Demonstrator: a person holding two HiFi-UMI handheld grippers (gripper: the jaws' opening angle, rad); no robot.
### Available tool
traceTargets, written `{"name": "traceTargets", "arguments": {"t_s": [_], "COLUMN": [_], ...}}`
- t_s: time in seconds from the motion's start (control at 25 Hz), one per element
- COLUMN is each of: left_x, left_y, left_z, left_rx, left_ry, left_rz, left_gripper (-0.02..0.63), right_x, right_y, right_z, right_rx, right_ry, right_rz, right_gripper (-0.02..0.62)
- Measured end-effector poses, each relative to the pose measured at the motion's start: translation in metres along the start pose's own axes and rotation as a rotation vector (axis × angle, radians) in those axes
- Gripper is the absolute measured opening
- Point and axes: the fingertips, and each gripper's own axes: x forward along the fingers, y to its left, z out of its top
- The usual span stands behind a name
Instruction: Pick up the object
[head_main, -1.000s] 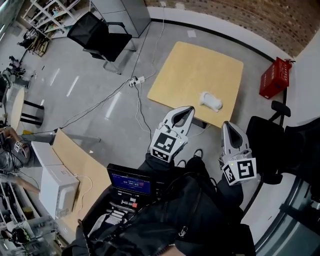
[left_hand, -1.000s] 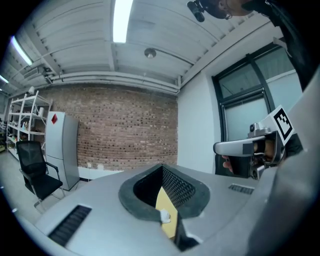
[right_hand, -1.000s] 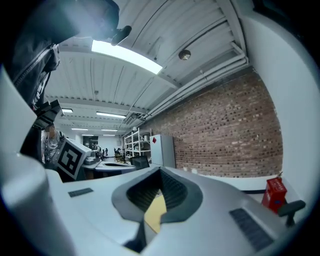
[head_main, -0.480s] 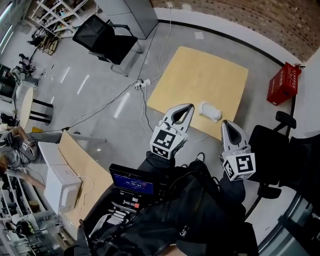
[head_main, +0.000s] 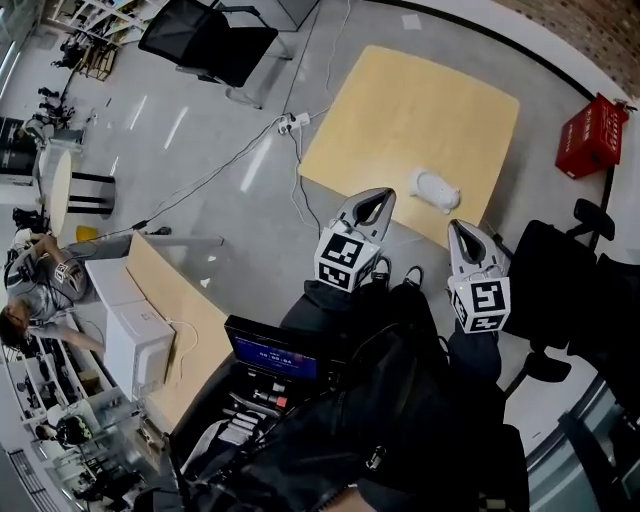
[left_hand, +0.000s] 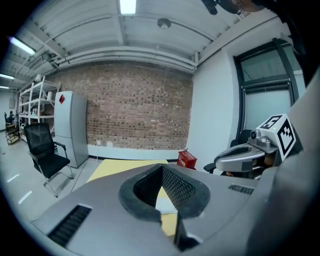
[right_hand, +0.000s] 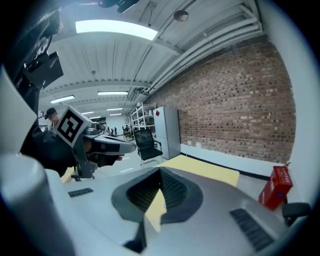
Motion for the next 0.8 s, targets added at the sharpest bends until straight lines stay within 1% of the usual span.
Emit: {"name": "traceTargets", "arguments": {"t_s": [0.16, 0.32, 0.4, 0.56, 0.68, 0.8], "left_x": [0.015, 0.030, 0.032, 0.037, 0.034, 0.027], "left_y": [0.012, 0.023, 0.026, 0.040, 0.048, 0.051], "left_z": [-0.031, -0.078, -0.100, -0.122, -0.139, -0.156], "left_rx": [-0.053, -0.128, -0.168, -0.215, -0.236, -0.261], "left_ry": [0.075, 0.180, 0.223, 0.256, 0.279, 0.309], "left_rz": [-0.013, -0.032, -0.034, -0.032, -0.024, -0.015], "left_gripper": [-0.002, -0.002, -0.002, -0.002, -0.002, -0.002], "right_x": [0.025, 0.058, 0.074, 0.115, 0.134, 0.144], "right_y": [-0.004, -0.010, -0.012, -0.020, -0.022, -0.017], "right_z": [-0.030, -0.076, -0.098, -0.127, -0.142, -0.159], "right_rx": [-0.061, -0.075, -0.104, -0.186, -0.209, -0.233], "right_ry": [0.110, 0.232, 0.290, 0.381, 0.416, 0.459], "right_rz": [0.002, -0.004, -0.001, 0.013, 0.012, 0.030], "right_gripper": [0.005, 0.005, 0.005, 0.005, 0.006, 0.006]}}
